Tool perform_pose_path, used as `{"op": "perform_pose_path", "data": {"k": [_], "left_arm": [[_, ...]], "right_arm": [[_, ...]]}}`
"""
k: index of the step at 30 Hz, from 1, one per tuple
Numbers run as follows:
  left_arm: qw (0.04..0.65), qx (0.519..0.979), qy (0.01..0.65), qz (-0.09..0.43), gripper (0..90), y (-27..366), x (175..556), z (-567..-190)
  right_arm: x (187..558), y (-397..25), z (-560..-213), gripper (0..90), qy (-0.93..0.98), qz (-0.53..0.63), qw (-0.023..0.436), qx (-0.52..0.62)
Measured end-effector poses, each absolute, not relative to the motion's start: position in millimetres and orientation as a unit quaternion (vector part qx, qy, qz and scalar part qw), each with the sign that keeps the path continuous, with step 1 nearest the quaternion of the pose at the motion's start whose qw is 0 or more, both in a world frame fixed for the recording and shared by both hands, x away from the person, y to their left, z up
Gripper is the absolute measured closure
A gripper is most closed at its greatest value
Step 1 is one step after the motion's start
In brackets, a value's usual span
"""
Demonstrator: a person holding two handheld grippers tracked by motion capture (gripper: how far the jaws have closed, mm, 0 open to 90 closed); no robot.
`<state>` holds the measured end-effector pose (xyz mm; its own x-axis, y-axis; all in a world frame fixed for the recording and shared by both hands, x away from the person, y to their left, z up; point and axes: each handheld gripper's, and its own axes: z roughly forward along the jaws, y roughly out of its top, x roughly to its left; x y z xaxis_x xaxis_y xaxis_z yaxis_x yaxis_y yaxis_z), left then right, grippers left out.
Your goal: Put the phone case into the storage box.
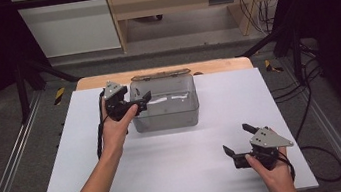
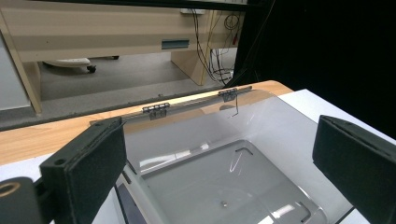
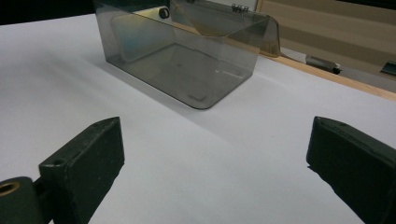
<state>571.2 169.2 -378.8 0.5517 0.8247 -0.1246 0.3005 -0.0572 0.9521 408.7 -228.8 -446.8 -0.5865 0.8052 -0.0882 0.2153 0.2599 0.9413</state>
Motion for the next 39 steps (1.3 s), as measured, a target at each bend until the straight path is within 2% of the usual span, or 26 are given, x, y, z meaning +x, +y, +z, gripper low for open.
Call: {"op": "perform_pose_path", "data": {"k": [39], "left_arm": [[0.589, 0.645, 0.418, 0.250, 2.8, 216, 554, -380]], "right_arm": [[409, -228, -447, 4.3, 0.739, 0.502, 0.291, 0.343]]}}
